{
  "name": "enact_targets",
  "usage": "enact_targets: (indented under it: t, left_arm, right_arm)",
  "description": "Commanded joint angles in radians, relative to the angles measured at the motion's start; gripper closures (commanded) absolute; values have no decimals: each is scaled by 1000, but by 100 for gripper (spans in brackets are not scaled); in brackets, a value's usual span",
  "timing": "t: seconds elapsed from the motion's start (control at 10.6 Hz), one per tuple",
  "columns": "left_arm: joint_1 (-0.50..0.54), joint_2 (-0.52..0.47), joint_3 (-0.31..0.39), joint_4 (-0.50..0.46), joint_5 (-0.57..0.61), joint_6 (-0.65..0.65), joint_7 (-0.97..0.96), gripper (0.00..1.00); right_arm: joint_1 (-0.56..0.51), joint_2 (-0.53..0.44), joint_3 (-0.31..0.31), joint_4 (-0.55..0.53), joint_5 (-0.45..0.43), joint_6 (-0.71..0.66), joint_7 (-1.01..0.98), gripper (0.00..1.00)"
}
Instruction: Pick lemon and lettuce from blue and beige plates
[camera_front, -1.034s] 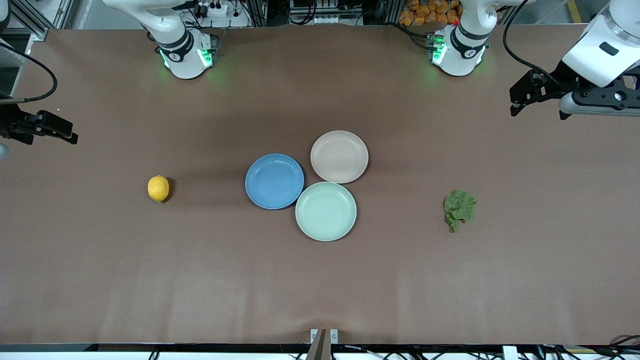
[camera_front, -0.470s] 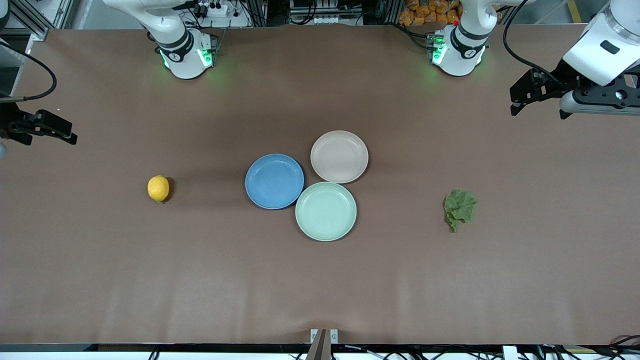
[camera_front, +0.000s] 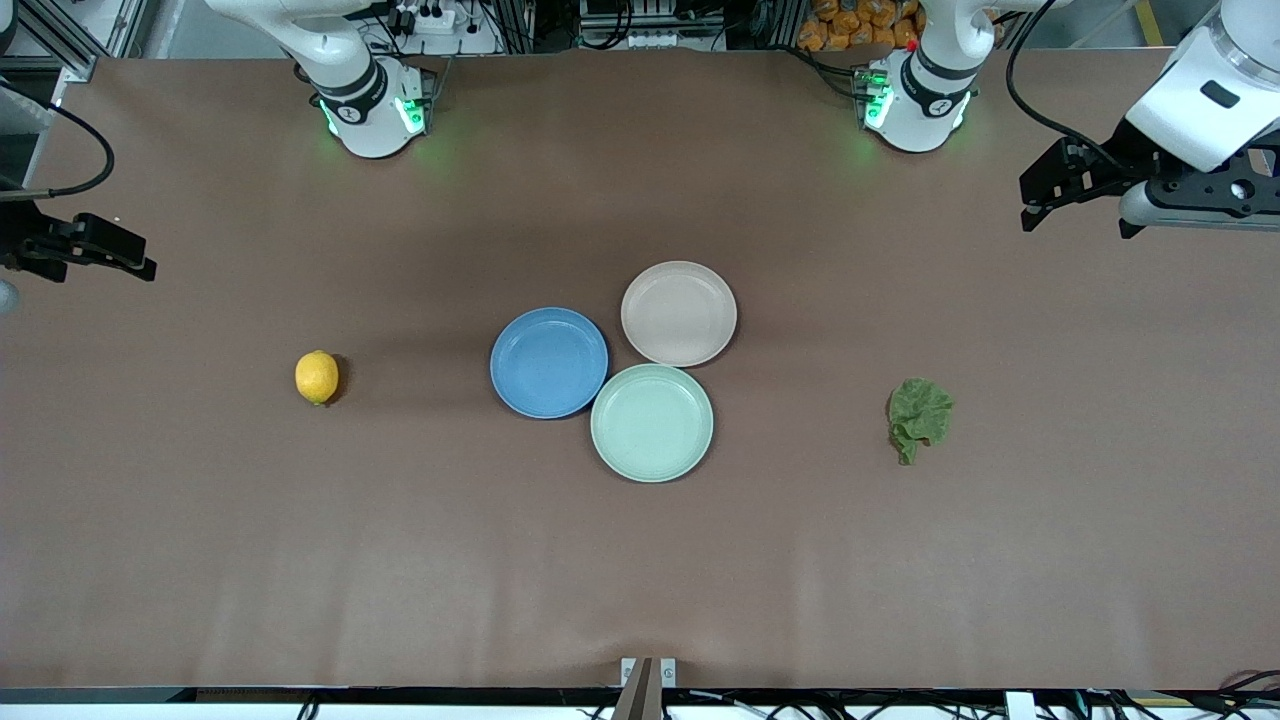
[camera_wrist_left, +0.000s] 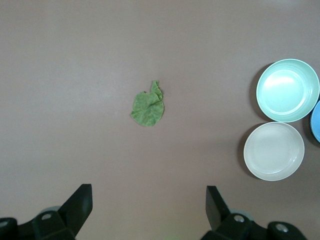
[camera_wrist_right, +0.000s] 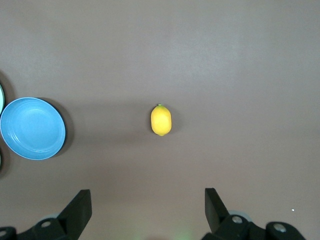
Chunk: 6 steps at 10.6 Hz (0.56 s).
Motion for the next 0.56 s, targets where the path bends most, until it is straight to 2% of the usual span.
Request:
enact_targets:
  t: [0.0, 0.47]
  left_arm:
    - [8, -8, 2, 0, -32, 9, 28, 0]
    - [9, -10, 2, -1, -41, 9, 28, 0]
  right_arm:
    - [-20, -8, 17, 7, -12, -14, 10, 0]
    - [-18, -8, 17, 4, -11, -14, 10, 0]
